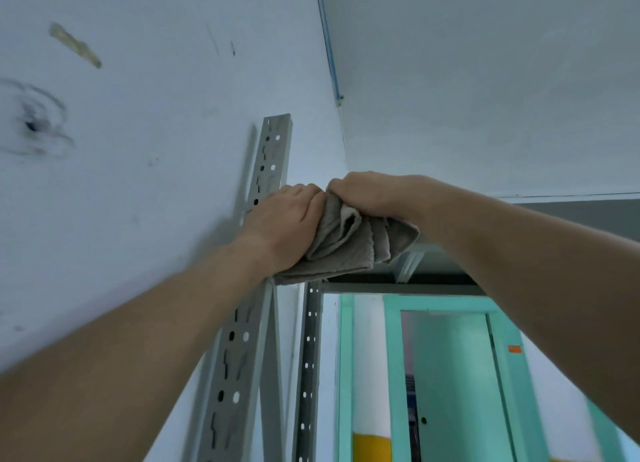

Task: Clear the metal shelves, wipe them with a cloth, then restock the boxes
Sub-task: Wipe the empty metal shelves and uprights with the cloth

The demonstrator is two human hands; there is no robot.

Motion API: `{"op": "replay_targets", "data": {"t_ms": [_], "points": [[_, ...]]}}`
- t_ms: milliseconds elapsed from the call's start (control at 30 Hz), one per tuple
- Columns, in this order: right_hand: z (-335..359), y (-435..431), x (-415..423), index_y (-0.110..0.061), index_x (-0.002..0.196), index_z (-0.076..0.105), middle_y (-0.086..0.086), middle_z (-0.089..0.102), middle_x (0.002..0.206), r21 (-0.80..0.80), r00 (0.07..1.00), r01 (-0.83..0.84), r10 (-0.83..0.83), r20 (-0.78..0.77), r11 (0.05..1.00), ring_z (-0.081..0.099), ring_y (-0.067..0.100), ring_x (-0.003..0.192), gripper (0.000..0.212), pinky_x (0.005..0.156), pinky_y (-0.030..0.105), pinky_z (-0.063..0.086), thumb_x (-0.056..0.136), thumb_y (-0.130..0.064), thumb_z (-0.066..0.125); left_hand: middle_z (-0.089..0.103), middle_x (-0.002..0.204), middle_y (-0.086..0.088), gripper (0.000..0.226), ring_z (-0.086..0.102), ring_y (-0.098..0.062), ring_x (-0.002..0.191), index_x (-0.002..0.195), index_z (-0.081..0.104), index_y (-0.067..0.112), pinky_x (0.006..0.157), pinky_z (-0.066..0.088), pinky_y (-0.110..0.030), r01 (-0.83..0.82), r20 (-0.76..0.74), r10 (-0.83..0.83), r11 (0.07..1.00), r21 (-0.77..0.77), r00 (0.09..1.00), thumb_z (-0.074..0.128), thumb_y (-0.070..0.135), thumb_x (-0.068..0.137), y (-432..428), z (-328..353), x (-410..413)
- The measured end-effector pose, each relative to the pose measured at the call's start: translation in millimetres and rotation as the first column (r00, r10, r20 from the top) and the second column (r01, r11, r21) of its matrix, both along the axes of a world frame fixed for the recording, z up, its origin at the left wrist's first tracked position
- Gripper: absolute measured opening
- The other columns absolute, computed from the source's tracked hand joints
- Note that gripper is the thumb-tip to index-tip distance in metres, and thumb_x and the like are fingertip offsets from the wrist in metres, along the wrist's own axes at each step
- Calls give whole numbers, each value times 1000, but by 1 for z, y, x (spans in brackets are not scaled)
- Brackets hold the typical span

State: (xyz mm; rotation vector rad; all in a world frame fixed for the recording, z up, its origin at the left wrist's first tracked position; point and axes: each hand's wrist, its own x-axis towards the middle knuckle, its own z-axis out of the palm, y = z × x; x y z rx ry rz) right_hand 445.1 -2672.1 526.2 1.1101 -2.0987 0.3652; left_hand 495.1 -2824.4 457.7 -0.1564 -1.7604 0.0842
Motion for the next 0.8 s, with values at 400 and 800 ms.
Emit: {"op": "replay_targets", "data": {"t_ms": [400, 800], "points": [[1, 58, 0, -22, 97, 60, -4, 56, 92, 78, 997, 25, -31, 73, 997, 53, 10, 82, 41, 87, 34, 34, 109, -38, 25, 65, 118, -3, 42, 57, -23, 107, 110, 66, 23, 97, 42, -40, -96, 375, 70, 994, 49, 924, 24, 27, 109, 48, 29, 19], [5, 193, -48, -22, 84, 56, -7, 55, 88, 3, 981, 172, -171, 90, 985, 52, 8, 79, 38, 73, 32, 34, 108, -34, 30, 57, 133, -7, 35, 53, -24, 113, 100, 54, 36, 105, 38, -41, -62, 478, 92, 995, -78, 873, 21, 30, 111, 178, 55, -34]]}}
